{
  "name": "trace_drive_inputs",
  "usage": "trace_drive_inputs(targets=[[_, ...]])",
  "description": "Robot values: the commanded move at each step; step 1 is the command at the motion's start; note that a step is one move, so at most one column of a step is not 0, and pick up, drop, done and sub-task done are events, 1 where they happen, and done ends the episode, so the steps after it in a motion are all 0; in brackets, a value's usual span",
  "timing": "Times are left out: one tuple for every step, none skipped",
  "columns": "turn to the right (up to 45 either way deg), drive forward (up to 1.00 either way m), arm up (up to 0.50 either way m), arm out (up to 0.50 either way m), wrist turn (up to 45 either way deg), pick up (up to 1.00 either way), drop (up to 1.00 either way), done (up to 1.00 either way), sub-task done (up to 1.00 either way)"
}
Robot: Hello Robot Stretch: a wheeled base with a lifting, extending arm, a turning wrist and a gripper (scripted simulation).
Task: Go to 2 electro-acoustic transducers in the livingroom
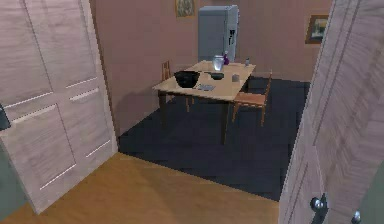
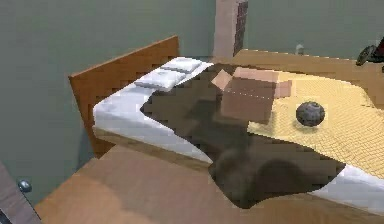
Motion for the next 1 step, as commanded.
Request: trace_drive_inputs(targets=[[3.0, 0.00, 0.00, 0.00, 0.0, 0.00, 0.00, 0.00, 0.00]])
